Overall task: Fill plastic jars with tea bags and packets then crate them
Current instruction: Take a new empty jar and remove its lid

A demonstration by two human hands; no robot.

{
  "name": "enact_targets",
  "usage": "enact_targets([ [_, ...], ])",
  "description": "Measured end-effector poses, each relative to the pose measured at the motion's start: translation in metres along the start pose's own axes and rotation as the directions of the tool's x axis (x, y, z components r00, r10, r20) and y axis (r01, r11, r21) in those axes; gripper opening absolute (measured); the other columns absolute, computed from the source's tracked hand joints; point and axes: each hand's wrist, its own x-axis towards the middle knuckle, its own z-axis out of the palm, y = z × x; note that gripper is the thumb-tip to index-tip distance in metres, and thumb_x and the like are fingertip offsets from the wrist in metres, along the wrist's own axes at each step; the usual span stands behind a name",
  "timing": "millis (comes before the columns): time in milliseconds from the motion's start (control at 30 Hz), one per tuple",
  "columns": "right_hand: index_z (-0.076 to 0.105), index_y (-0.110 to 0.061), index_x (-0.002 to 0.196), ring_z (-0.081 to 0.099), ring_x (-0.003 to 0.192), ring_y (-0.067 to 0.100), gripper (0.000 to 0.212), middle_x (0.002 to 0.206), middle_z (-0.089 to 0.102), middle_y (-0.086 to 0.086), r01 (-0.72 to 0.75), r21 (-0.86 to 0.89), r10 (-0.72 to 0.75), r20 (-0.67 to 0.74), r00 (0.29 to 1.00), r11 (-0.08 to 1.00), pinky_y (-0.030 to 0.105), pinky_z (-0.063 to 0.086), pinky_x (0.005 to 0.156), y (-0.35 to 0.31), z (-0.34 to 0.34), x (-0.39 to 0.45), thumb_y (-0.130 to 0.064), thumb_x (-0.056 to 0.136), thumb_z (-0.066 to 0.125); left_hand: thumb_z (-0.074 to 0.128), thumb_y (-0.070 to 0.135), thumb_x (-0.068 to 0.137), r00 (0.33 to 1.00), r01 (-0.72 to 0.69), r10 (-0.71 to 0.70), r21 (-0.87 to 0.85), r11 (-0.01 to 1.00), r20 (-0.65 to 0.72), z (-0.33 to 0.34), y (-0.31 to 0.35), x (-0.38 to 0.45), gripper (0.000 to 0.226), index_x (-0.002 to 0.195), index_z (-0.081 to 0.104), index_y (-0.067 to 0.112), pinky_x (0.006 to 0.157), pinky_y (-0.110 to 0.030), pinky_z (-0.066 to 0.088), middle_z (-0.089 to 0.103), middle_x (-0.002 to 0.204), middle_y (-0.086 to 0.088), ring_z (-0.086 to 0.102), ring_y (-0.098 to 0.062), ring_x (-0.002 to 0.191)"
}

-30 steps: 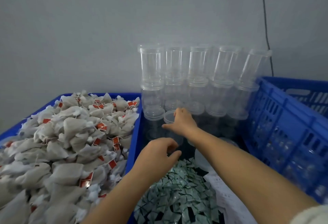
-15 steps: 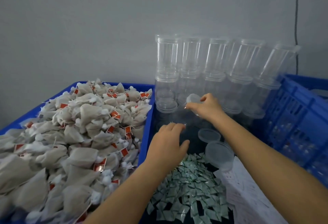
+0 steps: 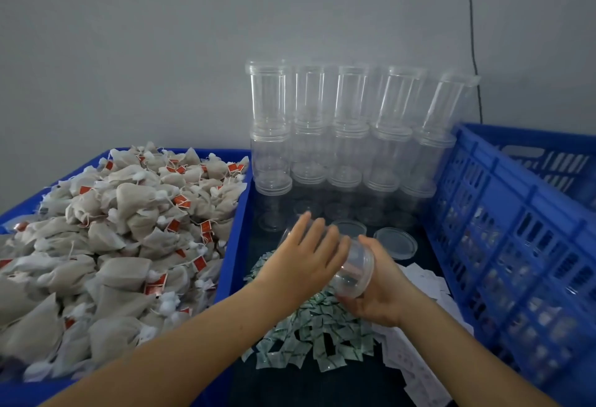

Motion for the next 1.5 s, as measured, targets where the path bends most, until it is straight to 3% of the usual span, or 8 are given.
enact_targets([
  [167, 0.065, -0.017, 0.095, 0.062, 0.07, 0.02, 0.039, 0.079, 0.066, 0.004, 0.163, -0.196, -0.19, -0.129, 0.973, 0.967, 0.03, 0.05, 0.058, 0.001, 0.006, -0.006, -0.055, 0.093, 0.056, 0.063, 0.04, 0.077, 0.963, 0.096, -0.078, -0.059, 0.994, 0.256, -0.007, -0.004, 0.004, 0.064, 0.13, 0.051, 0.007, 0.087, -0.037, 0.049, 0.06, 0.117, -0.011, 0.059, -0.028, 0.1],
  [300, 0.078, -0.044, 0.078, 0.069, 0.077, -0.004, 0.031, 0.086, 0.076, -0.009, 0.506, -0.609, -0.587, 0.079, 0.805, 0.611, 0.02, 0.052, 0.071, -0.01, 0.01, -0.021, -0.041, 0.099, 0.056, 0.058, 0.068, 0.069, 0.832, 0.456, -0.24, -0.369, 0.81, 0.501, -0.003, -0.006, -0.001, 0.101, 0.145, 0.018, 0.016, 0.095, -0.03, 0.039, 0.042, 0.133, 0.0, 0.045, -0.021, 0.115],
  [467, 0.07, -0.013, 0.108, 0.059, 0.088, 0.018, 0.048, 0.098, 0.064, 0.025, 0.717, -0.621, -0.608, 0.448, 0.656, 0.316, 0.03, 0.044, 0.082, -0.034, 0.012, -0.04, -0.049, 0.08, 0.054, 0.074, 0.061, 0.061, 0.747, 0.664, -0.102, -0.739, 0.109, 0.656, -0.007, -0.024, -0.007, 0.086, 0.132, 0.032, 0.034, 0.081, -0.019, 0.048, 0.054, 0.11, 0.017, 0.058, -0.001, 0.093],
  [700, 0.06, -0.017, 0.12, 0.063, 0.087, 0.016, 0.087, 0.097, 0.067, 0.001, 0.793, -0.327, -0.635, 0.477, 0.608, 0.514, 0.032, 0.051, 0.078, -0.061, 0.001, -0.053, -0.062, 0.049, 0.081, 0.074, 0.053, 0.06, 0.776, 0.575, 0.263, -0.472, -0.668, 0.574, -0.01, -0.022, -0.01, 0.08, 0.124, 0.044, 0.015, 0.077, -0.034, 0.055, 0.067, 0.105, -0.007, 0.066, -0.023, 0.092],
  [900, 0.045, -0.041, 0.134, 0.061, 0.092, 0.015, 0.055, 0.106, 0.057, -0.002, 0.859, -0.032, -0.835, 0.216, 0.506, 0.511, 0.034, 0.056, 0.086, -0.093, -0.025, -0.047, -0.041, 0.081, 0.06, 0.077, 0.055, 0.057, 0.738, 0.466, -0.029, -0.541, -0.7, 0.674, -0.001, -0.025, -0.011, 0.098, 0.138, 0.037, 0.017, 0.086, -0.043, 0.051, 0.066, 0.116, -0.003, 0.062, -0.023, 0.108],
  [1033, 0.046, -0.032, 0.123, 0.06, 0.108, 0.015, 0.036, 0.118, 0.055, -0.001, 0.83, -0.277, -0.873, -0.099, 0.477, 0.484, 0.039, 0.048, 0.105, -0.099, -0.053, -0.009, -0.019, 0.095, 0.064, 0.075, 0.054, 0.054, 0.704, 0.457, -0.23, -0.676, -0.578, 0.672, 0.003, -0.025, -0.01, 0.085, 0.129, 0.035, 0.052, 0.094, -0.031, 0.044, 0.057, 0.127, 0.019, 0.055, 0.0, 0.115],
  [1167, 0.037, -0.022, 0.119, 0.05, 0.108, 0.021, 0.059, 0.129, 0.046, 0.005, 0.575, -0.593, -0.824, -0.359, 0.438, 0.564, 0.025, 0.04, 0.078, -0.093, -0.085, 0.036, -0.036, 0.082, 0.081, 0.09, 0.04, 0.047, 0.658, 0.469, -0.305, -0.692, -0.55, 0.688, 0.011, -0.023, -0.01, 0.096, 0.126, 0.036, 0.047, 0.083, -0.018, 0.046, 0.058, 0.116, 0.031, 0.054, 0.011, 0.107],
  [1500, 0.038, -0.019, 0.123, 0.043, 0.103, 0.02, 0.069, 0.125, 0.043, 0.003, 0.215, -0.801, -0.736, -0.361, 0.573, 0.559, 0.037, 0.039, 0.081, -0.066, -0.124, 0.095, -0.037, 0.077, 0.086, 0.089, 0.046, 0.035, 0.647, 0.553, -0.276, -0.686, -0.472, 0.711, 0.019, -0.016, -0.009, 0.101, 0.119, 0.034, 0.044, 0.076, -0.005, 0.044, 0.047, 0.128, 0.024, 0.05, 0.012, 0.108],
])
